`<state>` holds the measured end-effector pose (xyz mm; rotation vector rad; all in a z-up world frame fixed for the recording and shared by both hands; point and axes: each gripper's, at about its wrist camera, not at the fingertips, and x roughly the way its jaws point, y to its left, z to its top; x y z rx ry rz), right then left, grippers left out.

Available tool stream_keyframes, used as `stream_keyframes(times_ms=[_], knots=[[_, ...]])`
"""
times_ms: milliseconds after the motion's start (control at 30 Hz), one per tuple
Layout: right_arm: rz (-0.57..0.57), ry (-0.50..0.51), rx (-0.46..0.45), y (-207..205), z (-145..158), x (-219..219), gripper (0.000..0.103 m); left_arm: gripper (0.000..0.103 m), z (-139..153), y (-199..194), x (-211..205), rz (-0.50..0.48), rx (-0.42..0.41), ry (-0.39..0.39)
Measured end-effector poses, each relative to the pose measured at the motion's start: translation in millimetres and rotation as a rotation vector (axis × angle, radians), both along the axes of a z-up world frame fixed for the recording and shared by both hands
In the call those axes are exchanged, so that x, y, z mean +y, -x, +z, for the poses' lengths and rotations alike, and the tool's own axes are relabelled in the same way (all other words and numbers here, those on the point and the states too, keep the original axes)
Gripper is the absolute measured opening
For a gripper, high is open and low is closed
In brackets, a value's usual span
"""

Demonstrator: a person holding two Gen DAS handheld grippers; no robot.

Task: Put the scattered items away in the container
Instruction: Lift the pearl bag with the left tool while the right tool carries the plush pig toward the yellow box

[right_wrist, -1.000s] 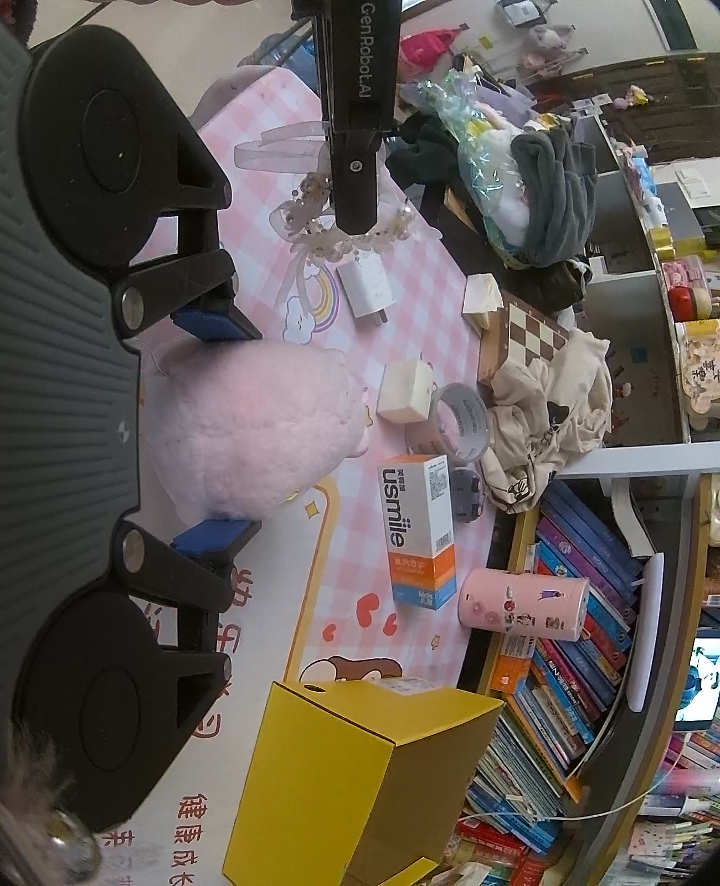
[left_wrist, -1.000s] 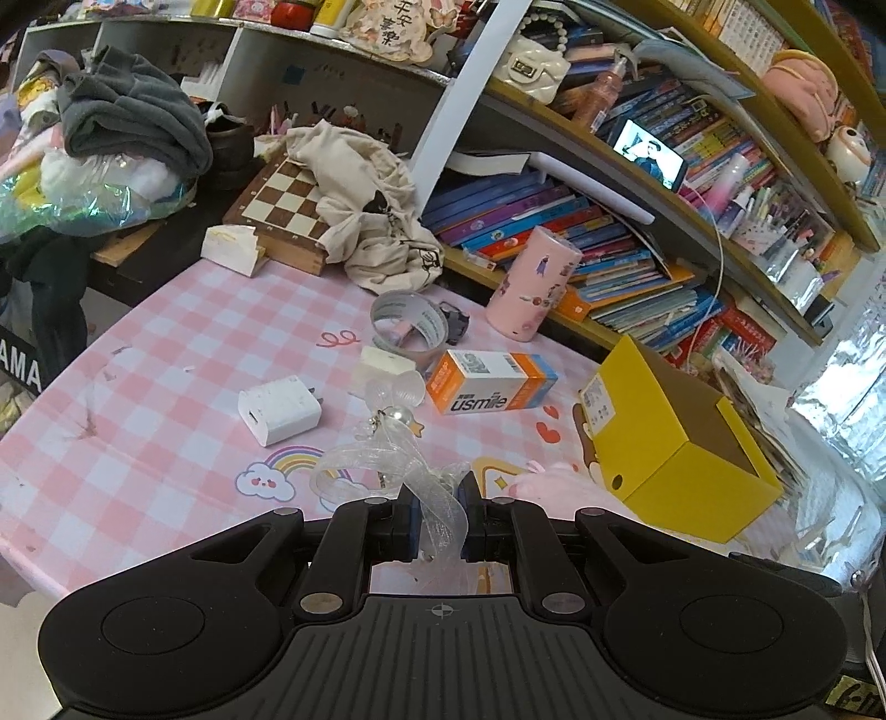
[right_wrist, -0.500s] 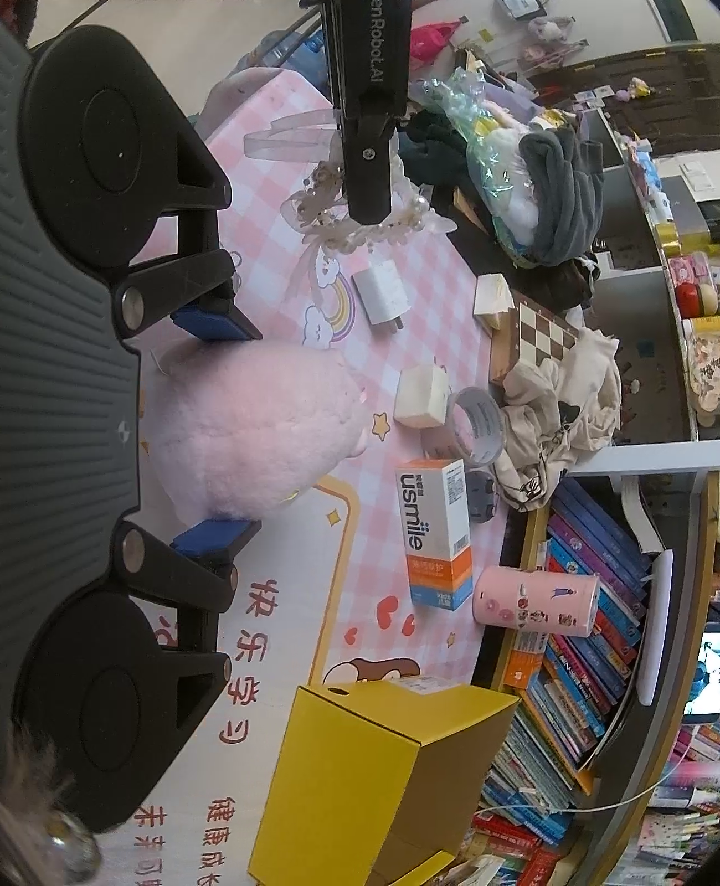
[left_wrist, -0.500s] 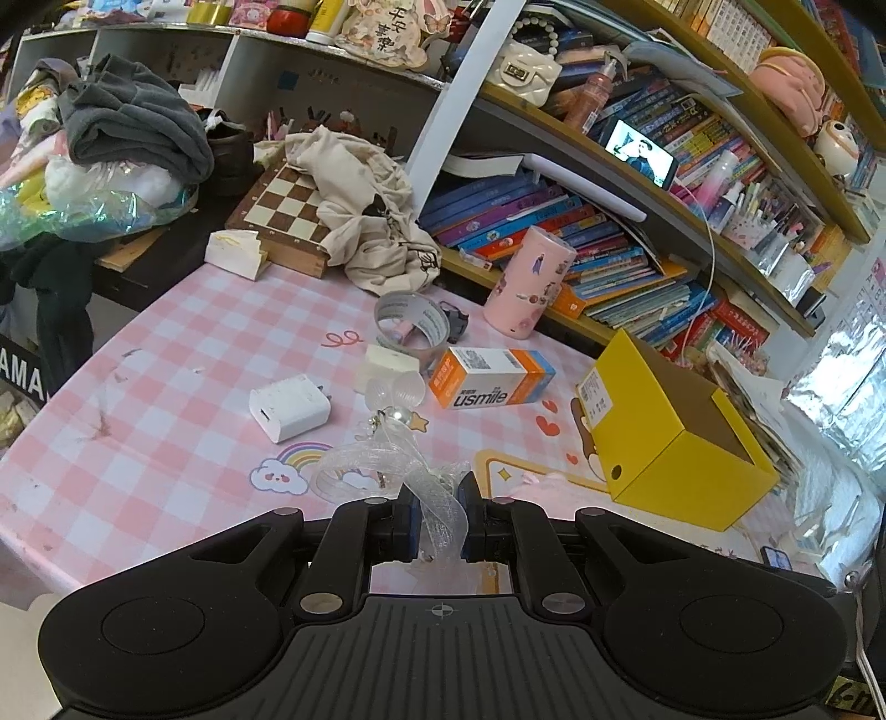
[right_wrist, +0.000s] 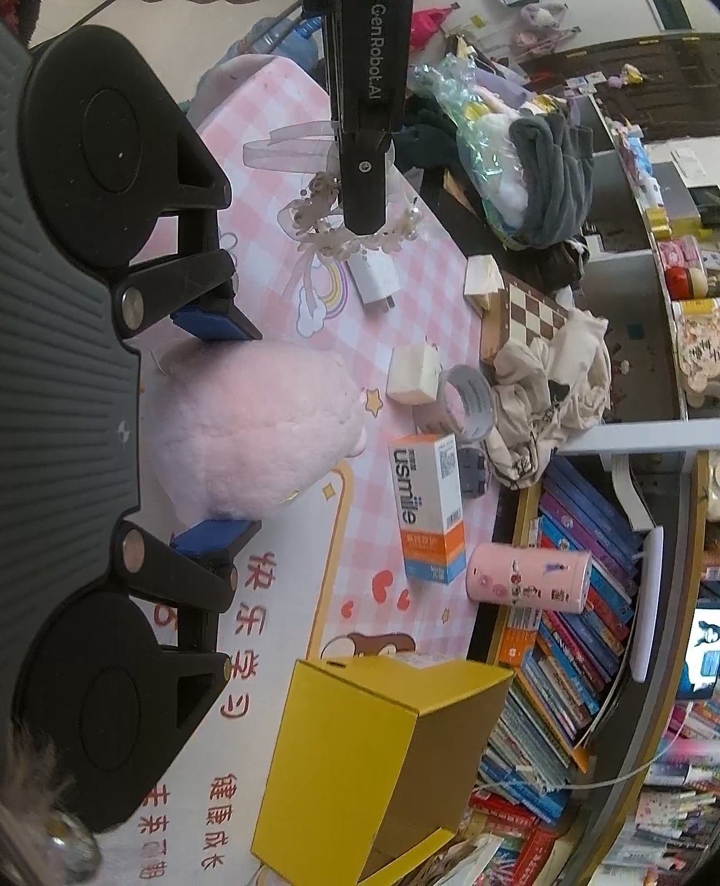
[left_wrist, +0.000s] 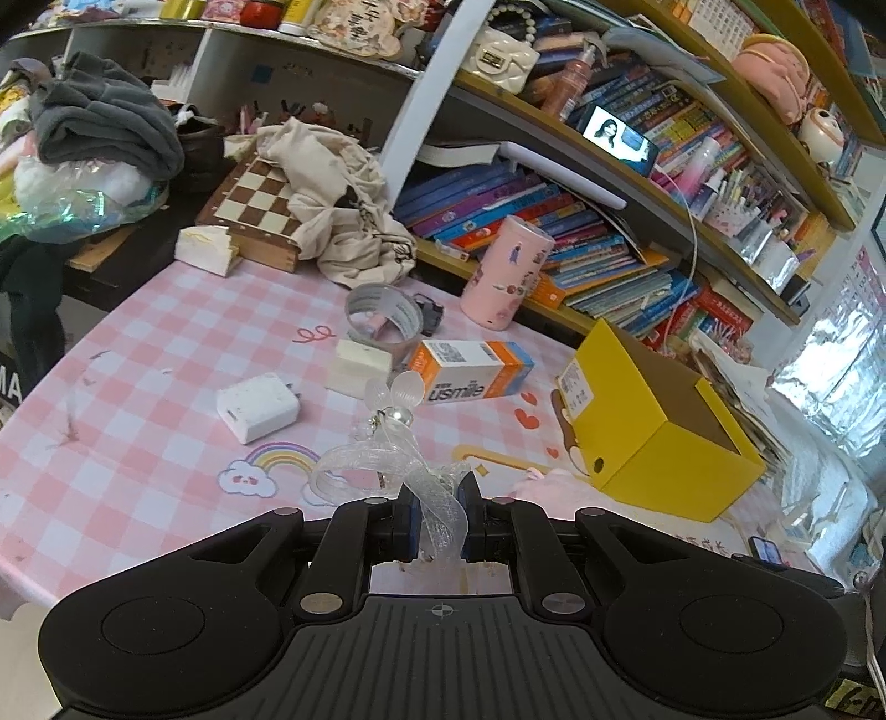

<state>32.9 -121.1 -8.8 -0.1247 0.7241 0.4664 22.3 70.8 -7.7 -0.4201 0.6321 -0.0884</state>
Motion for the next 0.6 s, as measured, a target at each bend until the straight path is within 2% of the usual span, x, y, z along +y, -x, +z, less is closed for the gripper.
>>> stream_keyframes(times_ms=[600], knots=[[-0.100,-0.033,0.003,-3.5,3.3,-53.0,0.061,0.011,4.3,-15.4,-44.8,-0.086,-0.005,-0.020]])
